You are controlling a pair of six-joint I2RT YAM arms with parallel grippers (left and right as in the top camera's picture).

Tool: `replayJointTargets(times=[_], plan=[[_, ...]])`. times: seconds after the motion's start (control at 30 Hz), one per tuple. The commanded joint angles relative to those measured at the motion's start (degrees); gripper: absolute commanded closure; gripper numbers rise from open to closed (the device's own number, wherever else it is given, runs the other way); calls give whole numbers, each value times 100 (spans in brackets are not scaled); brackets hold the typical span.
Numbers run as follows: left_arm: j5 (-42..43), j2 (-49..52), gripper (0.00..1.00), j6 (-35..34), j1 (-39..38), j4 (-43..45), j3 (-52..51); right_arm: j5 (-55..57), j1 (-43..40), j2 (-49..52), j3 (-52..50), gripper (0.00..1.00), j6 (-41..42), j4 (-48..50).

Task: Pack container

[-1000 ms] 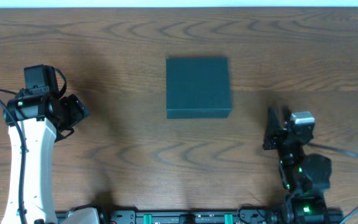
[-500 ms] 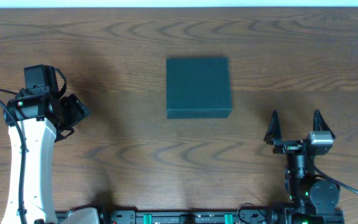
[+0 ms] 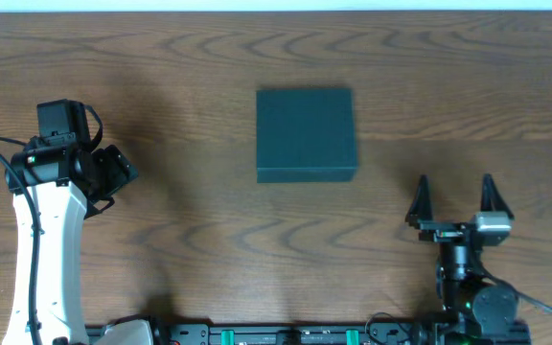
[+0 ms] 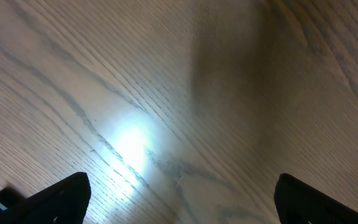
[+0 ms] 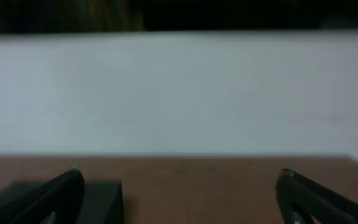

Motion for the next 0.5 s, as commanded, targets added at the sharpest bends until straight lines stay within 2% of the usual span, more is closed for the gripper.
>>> replayJointTargets(times=[0.0,0.2,0.47], plan=[[-20,37,5,39,33,-22,17,61,-83,-35,-131,1,42,-385],[-20,37,5,39,33,-22,17,66,-105,-35,-129,1,39,-1412],[-20,37,5,39,33,-22,17,63,-98,-28,-129,1,63,-1375]])
